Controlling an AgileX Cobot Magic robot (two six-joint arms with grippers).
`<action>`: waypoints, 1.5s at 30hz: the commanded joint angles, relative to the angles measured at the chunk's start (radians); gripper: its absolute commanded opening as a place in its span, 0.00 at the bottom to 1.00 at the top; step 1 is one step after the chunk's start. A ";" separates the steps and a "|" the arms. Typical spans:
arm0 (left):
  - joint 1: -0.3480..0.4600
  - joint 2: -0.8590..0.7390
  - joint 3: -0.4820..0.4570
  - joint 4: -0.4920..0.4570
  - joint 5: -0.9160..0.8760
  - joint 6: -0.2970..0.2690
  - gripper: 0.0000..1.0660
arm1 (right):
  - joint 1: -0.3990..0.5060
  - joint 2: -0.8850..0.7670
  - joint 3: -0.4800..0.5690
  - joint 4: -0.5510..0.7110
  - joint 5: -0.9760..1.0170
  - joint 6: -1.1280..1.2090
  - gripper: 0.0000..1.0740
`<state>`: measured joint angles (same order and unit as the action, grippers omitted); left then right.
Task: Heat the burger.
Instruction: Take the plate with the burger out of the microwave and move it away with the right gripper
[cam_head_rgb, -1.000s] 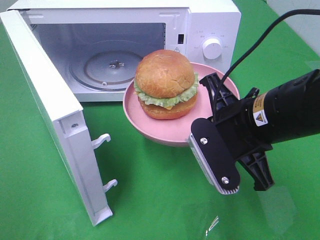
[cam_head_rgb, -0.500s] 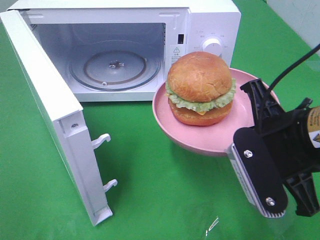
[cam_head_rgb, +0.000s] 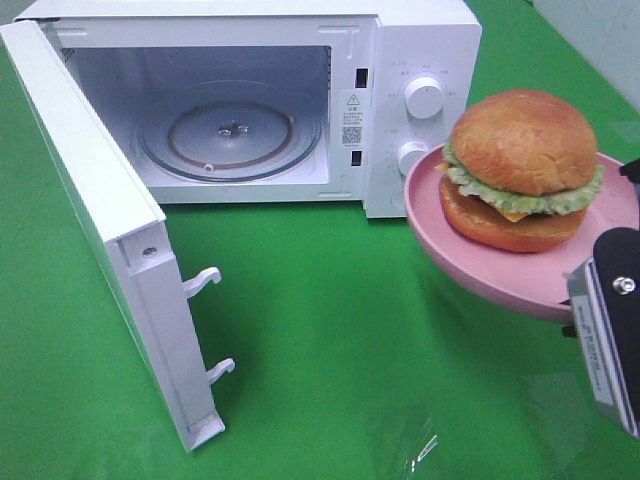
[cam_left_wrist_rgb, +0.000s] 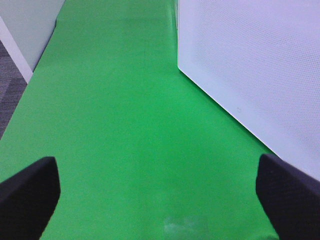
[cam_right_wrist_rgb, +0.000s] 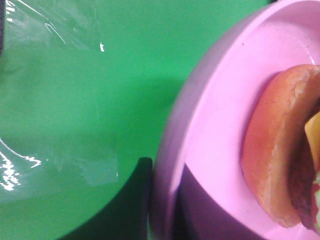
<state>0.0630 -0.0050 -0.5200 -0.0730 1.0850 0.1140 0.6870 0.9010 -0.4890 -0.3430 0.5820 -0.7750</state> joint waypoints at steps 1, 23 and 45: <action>0.002 -0.018 0.002 -0.006 -0.014 -0.003 0.94 | 0.001 -0.046 -0.007 -0.075 0.027 0.154 0.00; 0.002 -0.018 0.002 -0.006 -0.014 -0.003 0.94 | 0.001 -0.052 -0.009 -0.291 0.314 0.757 0.00; 0.002 -0.018 0.002 -0.006 -0.014 -0.003 0.94 | 0.001 0.013 -0.010 -0.396 0.380 1.019 0.00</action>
<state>0.0630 -0.0050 -0.5200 -0.0730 1.0850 0.1140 0.6870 0.9140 -0.4890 -0.6740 0.9640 0.2380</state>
